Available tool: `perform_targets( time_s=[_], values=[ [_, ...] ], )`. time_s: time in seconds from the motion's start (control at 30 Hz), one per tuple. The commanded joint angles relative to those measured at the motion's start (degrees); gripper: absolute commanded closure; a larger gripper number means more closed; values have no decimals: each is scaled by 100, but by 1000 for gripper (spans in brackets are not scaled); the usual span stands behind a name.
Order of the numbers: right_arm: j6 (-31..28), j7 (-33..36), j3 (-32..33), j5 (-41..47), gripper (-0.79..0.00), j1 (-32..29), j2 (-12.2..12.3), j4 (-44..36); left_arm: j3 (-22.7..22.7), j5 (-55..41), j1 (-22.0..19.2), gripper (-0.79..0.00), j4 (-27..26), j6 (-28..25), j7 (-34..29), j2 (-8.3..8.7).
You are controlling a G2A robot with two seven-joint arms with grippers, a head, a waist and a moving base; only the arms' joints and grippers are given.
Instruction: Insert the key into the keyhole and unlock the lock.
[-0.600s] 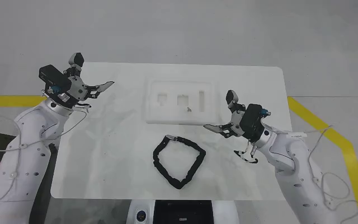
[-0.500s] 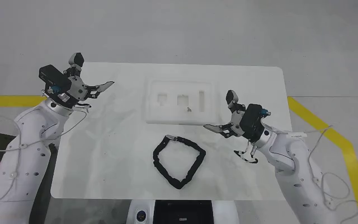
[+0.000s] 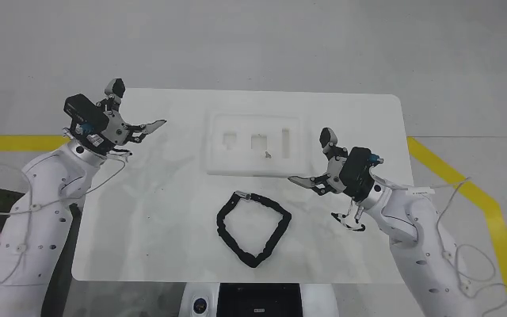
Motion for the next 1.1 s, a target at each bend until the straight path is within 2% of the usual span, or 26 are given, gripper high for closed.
perform_targets(
  time_s=[0.0, 0.2, 0.33, 0.6, 1.07],
  values=[
    [0, 0, 0, 0, -785, 0, 0, 0, 27, 236, 15, -785, -63, -337, -45, 22],
    [0, 0, 0, 0, -785, 0, 0, 0, 319, 1004, 6, -785, -337, -1359, -135, 78],
    [0, 0, 0, 0, -785, 0, 0, 0, 678, 1460, -82, -785, -514, -1775, -181, 78],
    [0, 0, 0, 0, -785, 0, 0, 0, 1597, 2261, -331, -785, -691, -2063, 106, 6],
    [0, 0, 0, 0, -785, 0, 0, 0, 2802, 2826, -731, -785, -415, -2191, 617, -120]
  ],
)
